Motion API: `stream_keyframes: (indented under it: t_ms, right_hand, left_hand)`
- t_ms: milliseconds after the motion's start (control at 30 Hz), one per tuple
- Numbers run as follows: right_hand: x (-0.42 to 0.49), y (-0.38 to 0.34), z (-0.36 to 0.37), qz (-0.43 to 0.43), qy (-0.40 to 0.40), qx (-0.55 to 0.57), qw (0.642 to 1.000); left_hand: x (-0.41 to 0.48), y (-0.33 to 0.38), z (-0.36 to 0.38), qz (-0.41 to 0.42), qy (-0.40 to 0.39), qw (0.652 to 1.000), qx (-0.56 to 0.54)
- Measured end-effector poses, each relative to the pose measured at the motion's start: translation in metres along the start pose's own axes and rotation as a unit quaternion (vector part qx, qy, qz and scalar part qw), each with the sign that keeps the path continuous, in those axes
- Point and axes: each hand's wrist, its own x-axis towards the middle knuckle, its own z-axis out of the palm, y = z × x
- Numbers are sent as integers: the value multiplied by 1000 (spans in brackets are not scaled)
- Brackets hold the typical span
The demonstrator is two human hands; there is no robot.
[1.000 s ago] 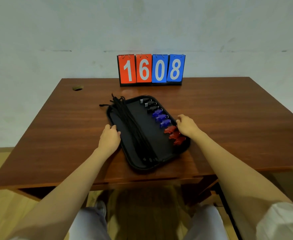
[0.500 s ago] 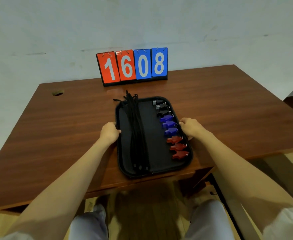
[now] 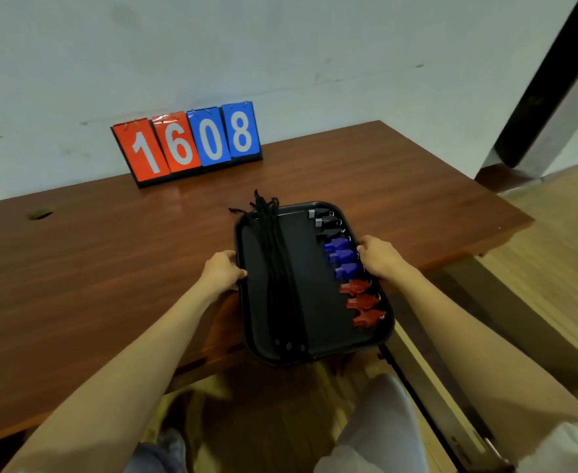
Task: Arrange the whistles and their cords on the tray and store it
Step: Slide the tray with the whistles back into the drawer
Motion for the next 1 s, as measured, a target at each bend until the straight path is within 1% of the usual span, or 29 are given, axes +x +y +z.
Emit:
stream_keyframes:
  t_ms: [167, 300, 433, 667, 767, 1000]
  right_hand:
    - [-21, 48, -15, 28, 51, 22, 998]
    - [-45, 95, -32, 57, 86, 26, 994]
    - [-72, 143, -53, 101, 137, 55, 984]
    - [-129, 216, -85, 152, 202, 105, 962]
    - [-151, 241, -91, 182, 217, 121, 951]
    - [-182, 292, -93, 251, 230, 137, 930]
  left_hand:
    - [-19, 17, 38, 25, -39, 999, -23]
    - [-35, 34, 75, 36, -91, 995, -38]
    - [-49, 58, 115, 60, -132, 988, -53]
    - [-85, 92, 182, 114, -236, 964, -53]
    - [-102, 99, 207, 120, -270, 954, -50]
    - [-138, 99, 254, 133, -319, 938, -35]
